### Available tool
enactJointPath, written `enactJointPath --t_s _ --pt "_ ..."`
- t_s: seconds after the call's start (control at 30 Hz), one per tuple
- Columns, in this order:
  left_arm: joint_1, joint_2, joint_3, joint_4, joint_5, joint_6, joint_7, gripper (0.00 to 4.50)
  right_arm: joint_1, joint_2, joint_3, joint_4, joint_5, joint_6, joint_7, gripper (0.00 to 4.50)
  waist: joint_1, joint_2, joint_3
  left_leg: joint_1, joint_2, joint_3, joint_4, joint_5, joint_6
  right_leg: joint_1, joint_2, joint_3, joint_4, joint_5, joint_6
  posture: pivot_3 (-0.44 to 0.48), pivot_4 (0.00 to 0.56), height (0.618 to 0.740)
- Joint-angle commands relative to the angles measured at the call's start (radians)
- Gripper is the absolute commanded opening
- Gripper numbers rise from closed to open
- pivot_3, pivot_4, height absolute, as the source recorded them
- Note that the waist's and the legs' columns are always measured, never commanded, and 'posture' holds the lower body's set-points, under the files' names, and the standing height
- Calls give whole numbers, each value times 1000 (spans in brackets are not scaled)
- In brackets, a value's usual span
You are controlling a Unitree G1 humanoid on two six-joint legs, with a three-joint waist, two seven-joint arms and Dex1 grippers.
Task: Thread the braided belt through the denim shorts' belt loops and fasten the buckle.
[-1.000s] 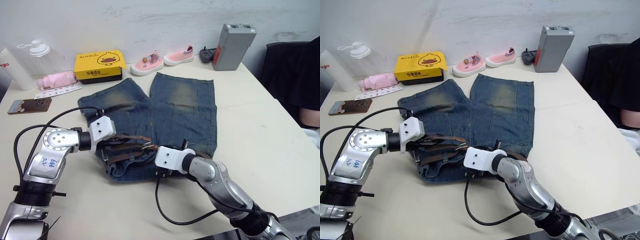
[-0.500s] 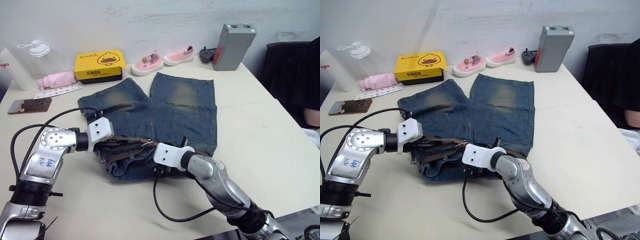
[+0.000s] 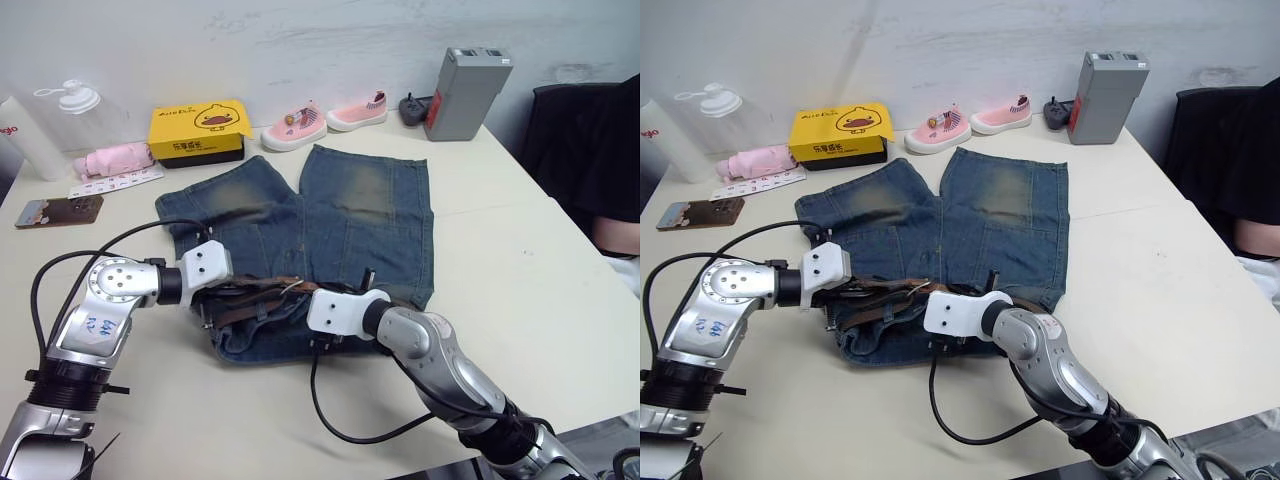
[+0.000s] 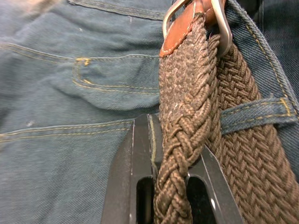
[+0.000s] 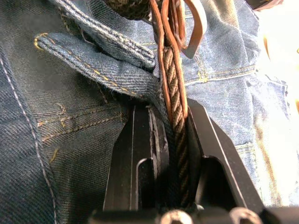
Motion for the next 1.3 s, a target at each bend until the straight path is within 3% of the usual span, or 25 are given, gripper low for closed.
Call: enactJointPath --t_s 0.03,0.53,1.07,1.13,1.17,1.3 --pt "-40 -15 -19 7 13 -26 -7 0 -12 9 -11 -28 -17 -30 0 124 0 0 0 0 0 0 0 0 0 0 0 0 0 0 0 0 150 706" --pt "-33 -164 -100 -64 1 76 43 0 10 21 -32 -29 -13 11 39 124 2 0 0 0 0 1 1 0 1 0 0 -1 1 0 0 0 150 706" --pt "-88 -229 -154 -85 42 98 41 0 45 -27 -21 -53 -20 32 144 124 8 0 0 0 -1 1 2 0 1 1 0 -1 0 0 0 0 150 706" --pt "-97 -237 -164 -80 46 97 39 0 57 -24 -56 -74 11 59 160 1141 13 -1 0 0 -1 1 2 0 1 1 0 -1 0 0 0 0 150 706" --pt "-99 -239 -168 -78 48 97 37 0 60 -29 -69 -87 20 71 172 1329 18 0 0 0 -2 1 2 0 1 1 0 -2 0 0 0 0 150 706" --pt "-96 -239 -172 -68 57 89 31 0 80 -51 -148 -192 93 138 238 3195 24 0 0 0 -1 1 2 0 1 1 1 -2 0 0 0 0 150 706"
